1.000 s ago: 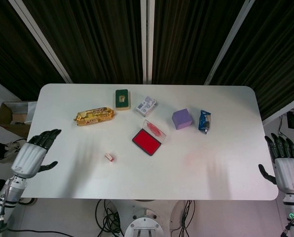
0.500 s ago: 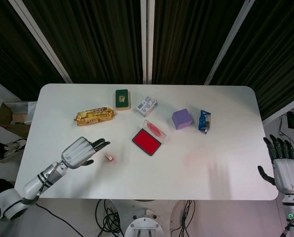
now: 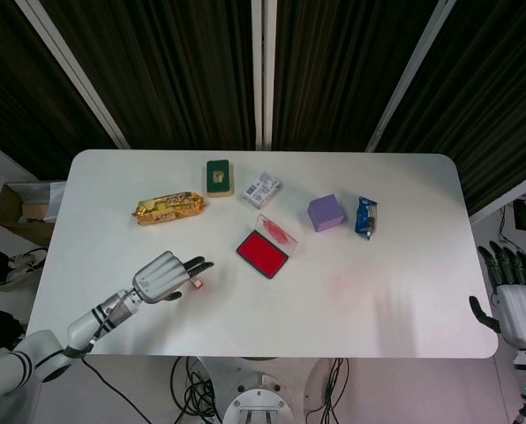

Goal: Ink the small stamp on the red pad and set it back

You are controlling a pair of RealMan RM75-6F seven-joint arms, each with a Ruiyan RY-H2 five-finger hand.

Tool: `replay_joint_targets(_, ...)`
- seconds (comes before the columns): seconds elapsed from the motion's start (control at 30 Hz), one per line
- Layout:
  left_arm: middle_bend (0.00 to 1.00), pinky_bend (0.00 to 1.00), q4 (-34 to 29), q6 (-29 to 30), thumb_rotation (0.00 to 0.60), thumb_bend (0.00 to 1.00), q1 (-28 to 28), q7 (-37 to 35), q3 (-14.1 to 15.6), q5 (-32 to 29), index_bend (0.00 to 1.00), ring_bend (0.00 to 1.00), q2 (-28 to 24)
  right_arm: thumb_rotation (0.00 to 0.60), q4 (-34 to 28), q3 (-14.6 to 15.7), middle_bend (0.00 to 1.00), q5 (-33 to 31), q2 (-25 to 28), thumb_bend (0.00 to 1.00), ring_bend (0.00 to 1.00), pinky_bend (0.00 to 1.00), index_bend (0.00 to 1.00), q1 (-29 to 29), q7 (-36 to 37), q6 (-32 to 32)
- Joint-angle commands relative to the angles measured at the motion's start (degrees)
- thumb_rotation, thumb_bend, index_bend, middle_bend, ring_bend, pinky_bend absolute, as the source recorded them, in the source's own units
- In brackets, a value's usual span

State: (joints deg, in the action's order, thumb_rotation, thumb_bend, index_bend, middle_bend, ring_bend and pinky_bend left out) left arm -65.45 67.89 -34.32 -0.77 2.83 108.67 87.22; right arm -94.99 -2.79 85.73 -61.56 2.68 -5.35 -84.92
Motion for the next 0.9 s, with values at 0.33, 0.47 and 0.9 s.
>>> replay_joint_targets(0.33,0.32,0.91,8.7,-1.1,0.6,0.1,-1.9,-0.9,2.4,-0.8,0.29,0.86,5.7,0.6,0.0,0.0,0.0,-0.4,0.5,0.27,0.0,0.0,0.0,-0.2,0.7,0.0)
replay_joint_targets(0.47,0.35,0.91,11.5,-0.1,0.6,0.13,-1.9,-1.6,3.1,-0.9,0.33,0.87,7.4,0.6,0.2,0.0,0.0,-0.5,0.5,0.27,0.0,0.0,0.0,-0.3,0.9,0.0)
replay_joint_targets(0.9,0.42,0.92,17.7,3.2,0.6,0.21,-2.1,-3.7,4.5,-1.2,0.44,0.89,10.7,0.6,0.2,-0.1,0.0,-1.9,0.3,0.27,0.0,0.0,0.0,-0.3,0.3,0.9)
